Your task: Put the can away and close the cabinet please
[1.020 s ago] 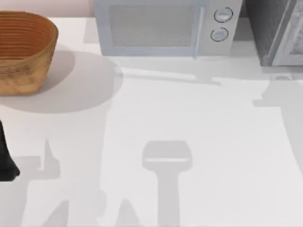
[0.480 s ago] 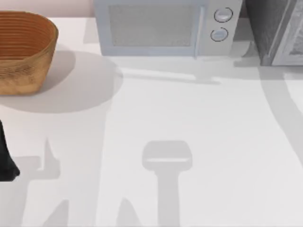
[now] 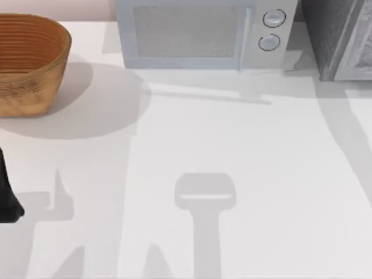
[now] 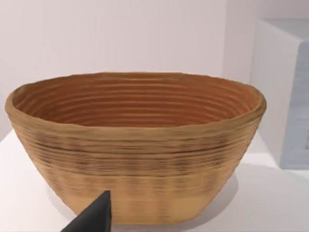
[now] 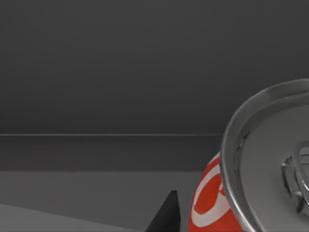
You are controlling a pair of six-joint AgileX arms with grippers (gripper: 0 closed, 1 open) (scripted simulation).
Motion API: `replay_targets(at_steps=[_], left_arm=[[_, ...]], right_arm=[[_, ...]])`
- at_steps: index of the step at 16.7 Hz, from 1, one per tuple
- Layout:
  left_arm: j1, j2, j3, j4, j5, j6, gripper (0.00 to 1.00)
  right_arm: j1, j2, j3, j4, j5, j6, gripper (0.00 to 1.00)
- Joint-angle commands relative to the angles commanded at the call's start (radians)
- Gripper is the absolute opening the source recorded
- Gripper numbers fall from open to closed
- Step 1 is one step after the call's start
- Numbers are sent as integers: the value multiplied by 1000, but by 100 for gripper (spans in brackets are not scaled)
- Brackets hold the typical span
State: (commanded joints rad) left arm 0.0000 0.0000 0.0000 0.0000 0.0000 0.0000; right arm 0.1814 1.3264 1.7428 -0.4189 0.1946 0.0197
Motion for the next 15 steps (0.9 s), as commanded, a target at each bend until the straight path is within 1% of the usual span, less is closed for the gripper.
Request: replay_targets(at_steps=[3, 6, 15], left_arm=[[0, 0, 0, 0, 0, 0, 100], [0, 0, 0, 0, 0, 0, 100], [0, 0, 0, 0, 0, 0, 100]], right_arm=[[-2, 31, 35, -10, -3, 0, 0], [-12, 135, 166, -45, -11, 0, 0], [-64, 600, 810, -207, -52, -2, 0]])
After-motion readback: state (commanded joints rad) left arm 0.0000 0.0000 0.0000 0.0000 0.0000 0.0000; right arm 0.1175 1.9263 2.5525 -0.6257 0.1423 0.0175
